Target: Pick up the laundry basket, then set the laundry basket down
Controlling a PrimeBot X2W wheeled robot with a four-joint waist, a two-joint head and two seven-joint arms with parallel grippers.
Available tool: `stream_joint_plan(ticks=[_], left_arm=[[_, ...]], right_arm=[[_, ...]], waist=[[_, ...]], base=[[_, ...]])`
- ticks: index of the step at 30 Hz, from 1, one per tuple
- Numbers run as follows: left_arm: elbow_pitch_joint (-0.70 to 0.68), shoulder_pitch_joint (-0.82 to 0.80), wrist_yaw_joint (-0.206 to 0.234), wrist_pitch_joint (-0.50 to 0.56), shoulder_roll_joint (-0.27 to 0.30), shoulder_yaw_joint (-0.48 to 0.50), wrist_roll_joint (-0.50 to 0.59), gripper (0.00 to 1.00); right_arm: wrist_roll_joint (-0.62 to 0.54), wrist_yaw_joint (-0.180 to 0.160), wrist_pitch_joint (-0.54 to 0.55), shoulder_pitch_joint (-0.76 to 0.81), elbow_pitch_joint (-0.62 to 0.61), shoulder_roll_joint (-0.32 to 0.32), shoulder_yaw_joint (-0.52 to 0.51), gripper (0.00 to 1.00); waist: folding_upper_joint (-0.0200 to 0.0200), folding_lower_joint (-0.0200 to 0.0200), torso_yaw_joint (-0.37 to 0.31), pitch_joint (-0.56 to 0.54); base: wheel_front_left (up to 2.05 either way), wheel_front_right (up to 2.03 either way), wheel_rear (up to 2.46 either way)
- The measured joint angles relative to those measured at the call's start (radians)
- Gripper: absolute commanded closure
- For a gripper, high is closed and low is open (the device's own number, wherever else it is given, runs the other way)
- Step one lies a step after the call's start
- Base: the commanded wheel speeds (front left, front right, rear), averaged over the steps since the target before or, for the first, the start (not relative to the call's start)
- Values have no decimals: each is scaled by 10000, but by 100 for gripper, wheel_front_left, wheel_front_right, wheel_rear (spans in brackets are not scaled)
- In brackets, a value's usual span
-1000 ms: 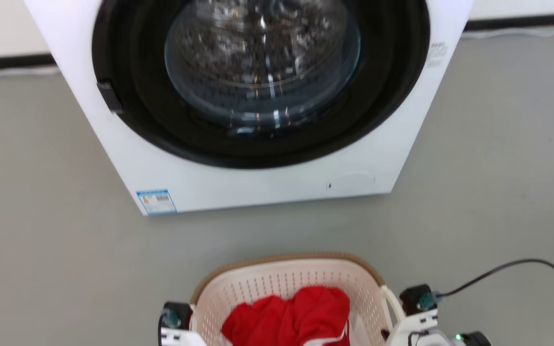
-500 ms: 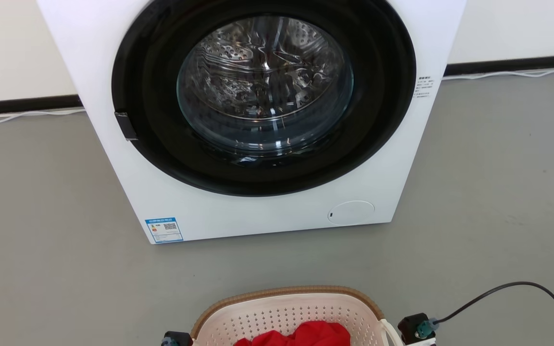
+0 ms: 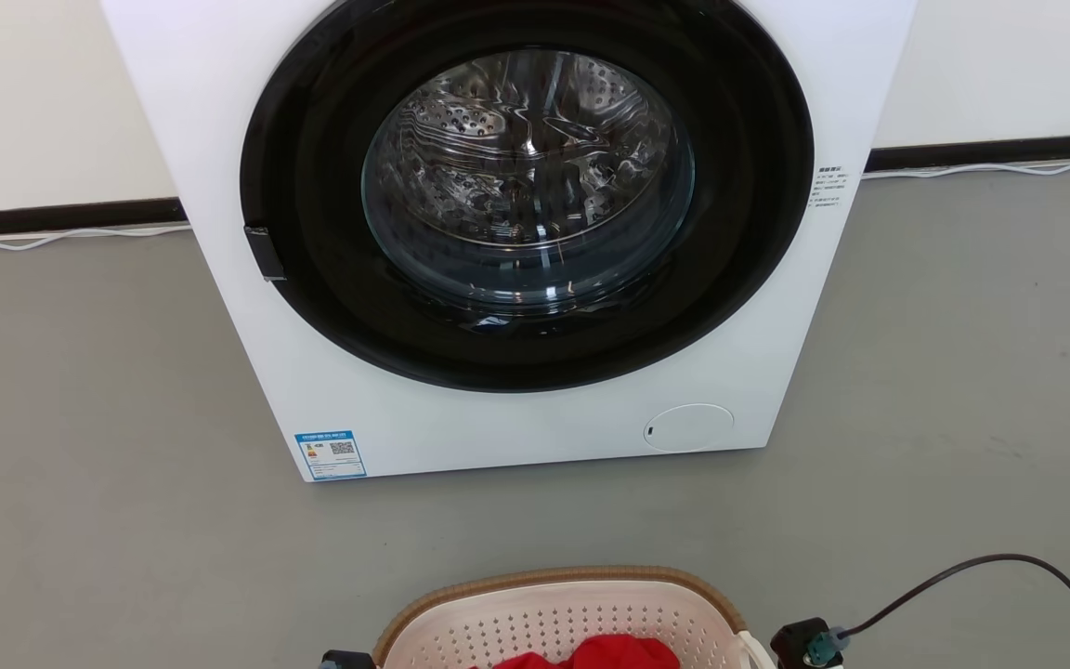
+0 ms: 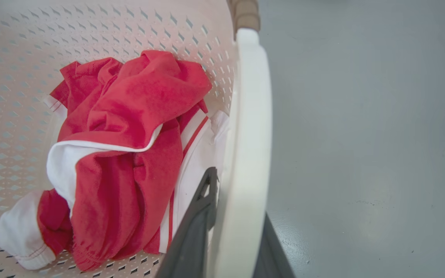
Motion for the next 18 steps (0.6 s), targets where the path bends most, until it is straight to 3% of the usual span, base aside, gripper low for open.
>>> stream_joint_plan(ticks=[18], left_arm=[[-21,1,27,-10,0,-366,-399,100]], right_arm=[[290,0,-15,-8,182,-2,194,100]], waist=[[0,0,69,-28]], base=[[0,0,0]])
